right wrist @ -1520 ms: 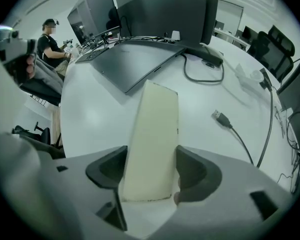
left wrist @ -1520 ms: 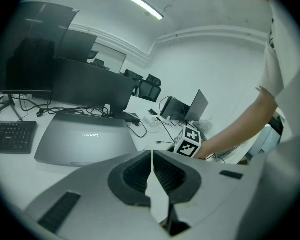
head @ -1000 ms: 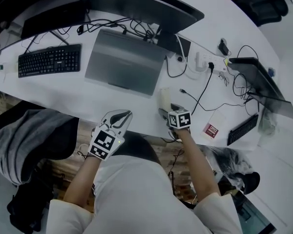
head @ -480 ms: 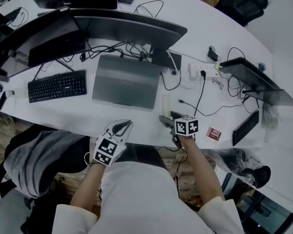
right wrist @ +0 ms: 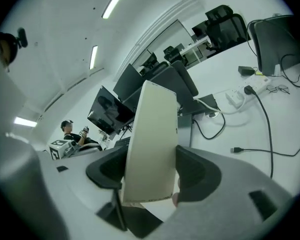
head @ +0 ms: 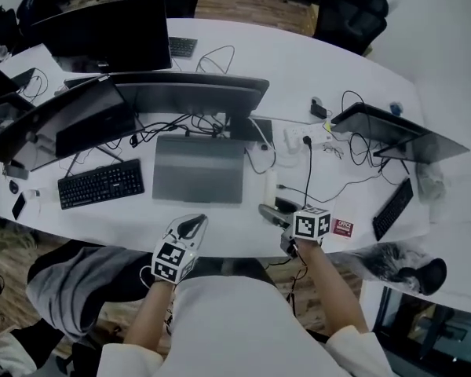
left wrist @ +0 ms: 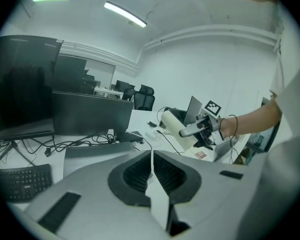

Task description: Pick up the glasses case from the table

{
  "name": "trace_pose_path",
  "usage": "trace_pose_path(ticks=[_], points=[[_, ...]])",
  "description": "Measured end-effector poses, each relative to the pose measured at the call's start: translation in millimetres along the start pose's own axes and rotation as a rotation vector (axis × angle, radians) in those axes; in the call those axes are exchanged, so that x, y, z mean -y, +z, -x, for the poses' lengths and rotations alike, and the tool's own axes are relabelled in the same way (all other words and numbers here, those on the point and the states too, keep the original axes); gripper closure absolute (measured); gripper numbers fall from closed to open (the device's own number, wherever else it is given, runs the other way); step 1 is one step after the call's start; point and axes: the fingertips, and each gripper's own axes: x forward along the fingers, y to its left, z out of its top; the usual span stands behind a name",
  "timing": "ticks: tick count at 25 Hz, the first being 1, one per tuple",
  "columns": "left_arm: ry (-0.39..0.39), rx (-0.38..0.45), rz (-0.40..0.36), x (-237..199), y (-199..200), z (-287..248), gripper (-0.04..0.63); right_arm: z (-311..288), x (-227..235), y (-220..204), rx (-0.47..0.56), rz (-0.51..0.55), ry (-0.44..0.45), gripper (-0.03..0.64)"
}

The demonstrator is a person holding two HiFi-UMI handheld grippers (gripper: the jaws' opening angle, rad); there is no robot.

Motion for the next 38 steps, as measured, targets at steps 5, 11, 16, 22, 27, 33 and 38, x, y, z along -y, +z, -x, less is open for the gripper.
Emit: trace_pose_path(ticks=[5,11,16,22,27,33,38], points=[[0.046,0.044,0.010,15.6,17.9,5.0,0.581,35.9,-19.4,20.0,0.071,-0.021,0.107,0.318],[0.119,0.100,0.039,47.8,35.1,9.2,0.581,83.4,-30.9,37.9,0.127,-0.041,0.236,0.316],[0.162,0.157,0.076,85.6,46.6,14.6,0.581,131.2,-31.0,39.2,0.150,-0.018,0.302,0.316],[0.205,0.226,0.104,134.9,54.3,23.7,0.581,180.8,-20.8,26.7,0.137,0.018,0.352,0.315],[0.240,0.263,0.111,165.9,53.3,29.3,0.581,205.0,-15.6,20.4,0.133,0.016,0.396,0.314],[0.260,0.270,0.104,185.4,50.8,45.8,0.581,223.2,-24.2,16.3,0.158,0.060,0.415,0.314],[0.256,0.281,0.087,185.8,57.4,59.5,0.581,234.2,-38.3,21.2,0.206,0.042,0.441,0.314]])
